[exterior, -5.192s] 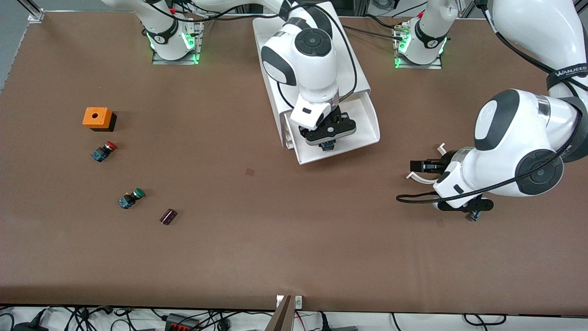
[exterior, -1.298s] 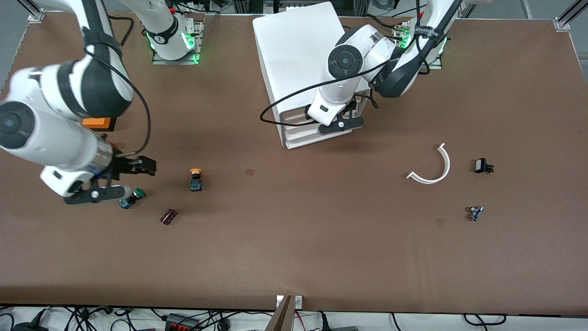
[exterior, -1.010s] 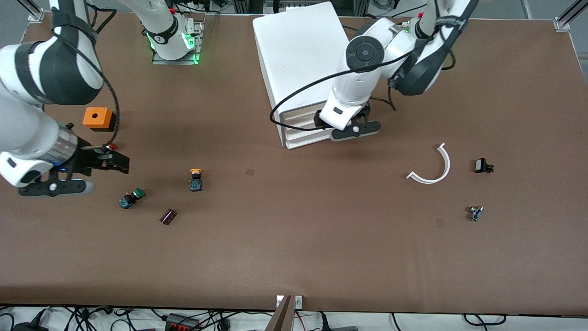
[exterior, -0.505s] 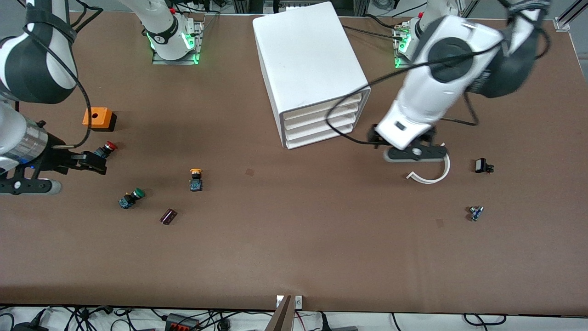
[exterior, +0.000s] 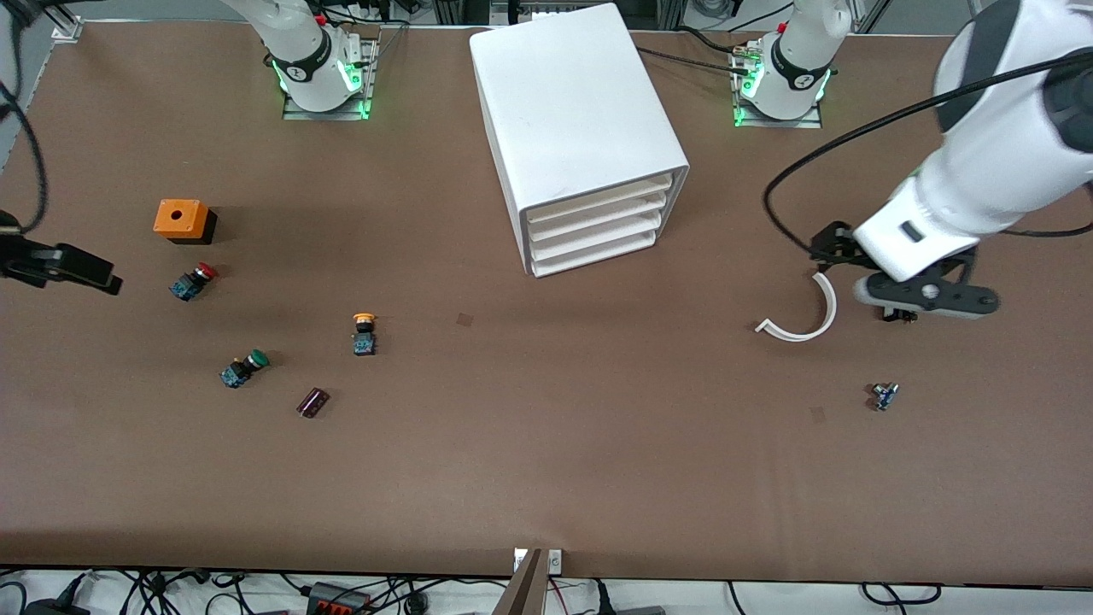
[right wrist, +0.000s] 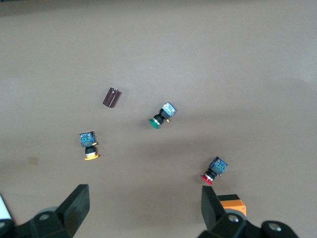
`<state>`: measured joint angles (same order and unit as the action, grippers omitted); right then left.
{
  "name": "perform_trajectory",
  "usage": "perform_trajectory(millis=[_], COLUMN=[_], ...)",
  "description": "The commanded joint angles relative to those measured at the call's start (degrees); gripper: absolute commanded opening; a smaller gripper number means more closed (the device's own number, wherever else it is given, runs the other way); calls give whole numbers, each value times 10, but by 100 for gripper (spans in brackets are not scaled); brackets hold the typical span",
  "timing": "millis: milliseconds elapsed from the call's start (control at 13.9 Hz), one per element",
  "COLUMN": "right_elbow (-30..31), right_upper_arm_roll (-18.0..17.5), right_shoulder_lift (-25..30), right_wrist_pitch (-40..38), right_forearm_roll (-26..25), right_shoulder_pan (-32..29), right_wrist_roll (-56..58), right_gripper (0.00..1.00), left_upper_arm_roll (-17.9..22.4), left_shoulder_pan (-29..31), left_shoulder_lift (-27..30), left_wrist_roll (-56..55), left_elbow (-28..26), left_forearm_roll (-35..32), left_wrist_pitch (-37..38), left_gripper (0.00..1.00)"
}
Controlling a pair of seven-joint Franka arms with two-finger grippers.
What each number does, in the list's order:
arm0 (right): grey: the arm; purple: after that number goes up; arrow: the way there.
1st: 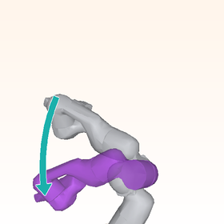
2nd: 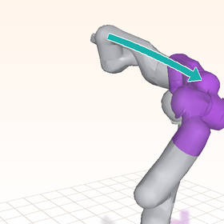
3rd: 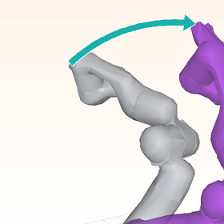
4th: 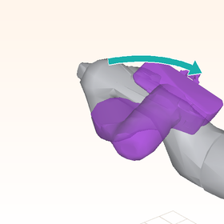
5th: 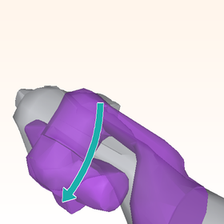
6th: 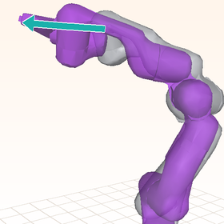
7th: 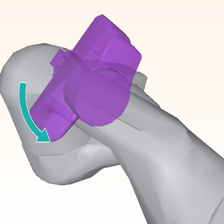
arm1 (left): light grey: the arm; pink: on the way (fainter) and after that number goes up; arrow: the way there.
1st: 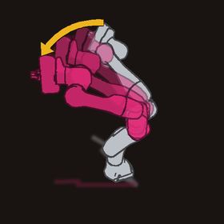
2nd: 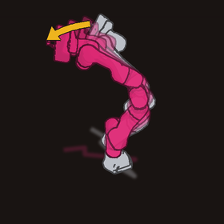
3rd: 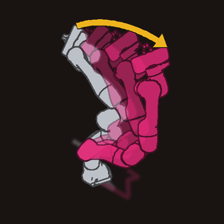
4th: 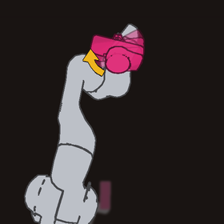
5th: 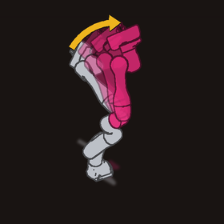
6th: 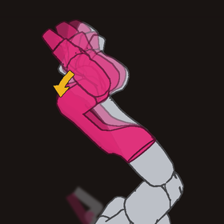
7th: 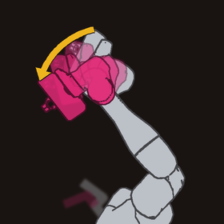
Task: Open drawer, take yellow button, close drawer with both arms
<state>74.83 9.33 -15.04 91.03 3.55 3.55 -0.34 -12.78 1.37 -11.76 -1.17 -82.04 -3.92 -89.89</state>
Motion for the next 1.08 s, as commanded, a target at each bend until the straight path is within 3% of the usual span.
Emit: perform_trajectory(millis=[0,144,361,649,1010], right_elbow=[2,5,44,131,163], right_upper_arm_roll=[-54,-53,-50,-50,-50], right_shoulder_lift=[20,21,46,103,118], right_wrist_pitch=[-12,-14,-19,14,14], right_forearm_roll=[1,1,-13,-26,-26], right_shoulder_pan=[-42,-44,-45,-43,-45], right_wrist_roll=[-5,1,10,16,19], right_gripper=[100,100,100,100,100], left_upper_arm_roll=[92,118,119,119,119], left_shoulder_pan=[-27,-29,-27,-28,-25], left_shoulder_lift=[66,103,146,154,154], left_wrist_roll=[94,107,97,72,76], left_elbow=[-62,-108,-166,-167,-160], left_forearm_roll=[51,51,50,45,44], left_wrist_pitch=[-4,-37,-56,-49,-33], left_gripper=[100,100,100,100,100])
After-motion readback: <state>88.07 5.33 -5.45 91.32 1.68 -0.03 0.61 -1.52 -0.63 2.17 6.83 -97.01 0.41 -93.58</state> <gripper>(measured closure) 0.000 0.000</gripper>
